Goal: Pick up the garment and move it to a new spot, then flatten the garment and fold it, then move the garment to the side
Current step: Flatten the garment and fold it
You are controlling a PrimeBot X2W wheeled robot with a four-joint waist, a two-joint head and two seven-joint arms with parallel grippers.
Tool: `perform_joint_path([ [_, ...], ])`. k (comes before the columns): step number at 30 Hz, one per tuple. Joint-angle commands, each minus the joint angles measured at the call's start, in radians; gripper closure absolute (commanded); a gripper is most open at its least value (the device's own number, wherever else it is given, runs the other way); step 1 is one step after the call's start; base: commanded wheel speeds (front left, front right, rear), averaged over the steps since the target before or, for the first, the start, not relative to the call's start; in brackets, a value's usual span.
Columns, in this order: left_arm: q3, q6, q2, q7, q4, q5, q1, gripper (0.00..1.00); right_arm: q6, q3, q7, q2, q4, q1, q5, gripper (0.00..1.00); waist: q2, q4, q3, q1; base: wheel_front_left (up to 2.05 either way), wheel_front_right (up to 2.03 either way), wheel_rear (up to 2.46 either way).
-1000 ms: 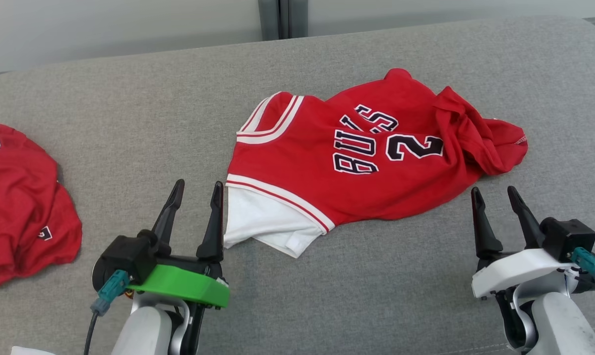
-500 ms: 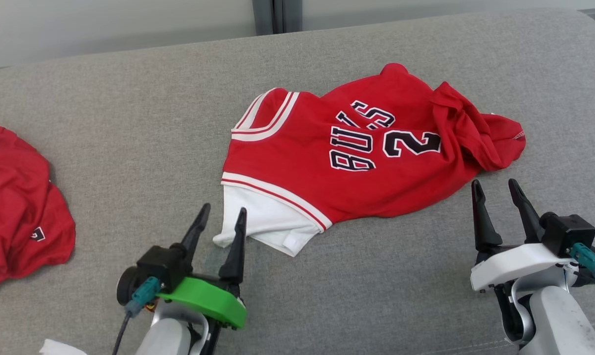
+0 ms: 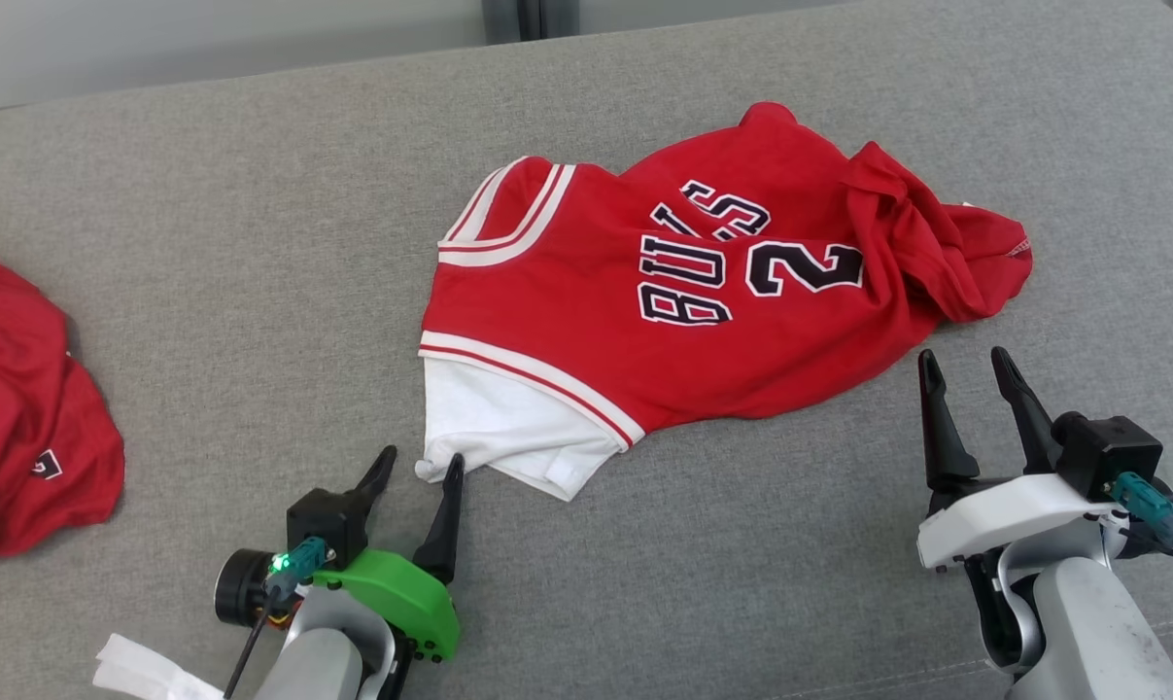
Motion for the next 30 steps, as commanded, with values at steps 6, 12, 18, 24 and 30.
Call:
perform_joint_path([
  [6, -0.051, -0.027, -0.019, 0.001, 0.029, -0.06, -0.051, 1.0, -0.001, 0.0, -0.007, 0.003, 0.008, -0.019, -0.009, 0.0, -0.0001, -0.01, 0.01, 0.0, 0.0, 0.0, 0.0],
  [12, 0.043, -0.028, -0.012, 0.0, -0.148, -0.079, -0.044, 1.0, -0.001, -0.013, -0.007, 0.004, 0.012, -0.023, -0.015, 0.0, -0.0001, -0.001, 0.011, 0.0, 0.0, 0.0, 0.0],
  [18, 0.176, -0.029, -0.023, 0.0, -0.276, -0.028, 0.013, 1.0, -0.001, -0.025, -0.005, 0.009, 0.027, -0.028, -0.032, 0.0, -0.0001, 0.015, -0.001, 0.0, 0.0, 0.0, 0.0],
  [24, 0.193, -0.029, -0.028, 0.0, -0.247, 0.002, 0.049, 0.92, -0.001, -0.028, 0.005, 0.016, 0.048, -0.032, -0.048, 0.0, -0.0001, 0.027, -0.014, 0.0, 0.0, 0.0, 0.0],
  [30, 0.208, -0.027, -0.033, 0.0, -0.221, 0.025, 0.042, 0.0, -0.001, -0.022, 0.009, 0.014, 0.065, -0.037, -0.071, 0.0, -0.0001, 0.04, -0.023, 0.0, 0.0, 0.0, 0.0],
])
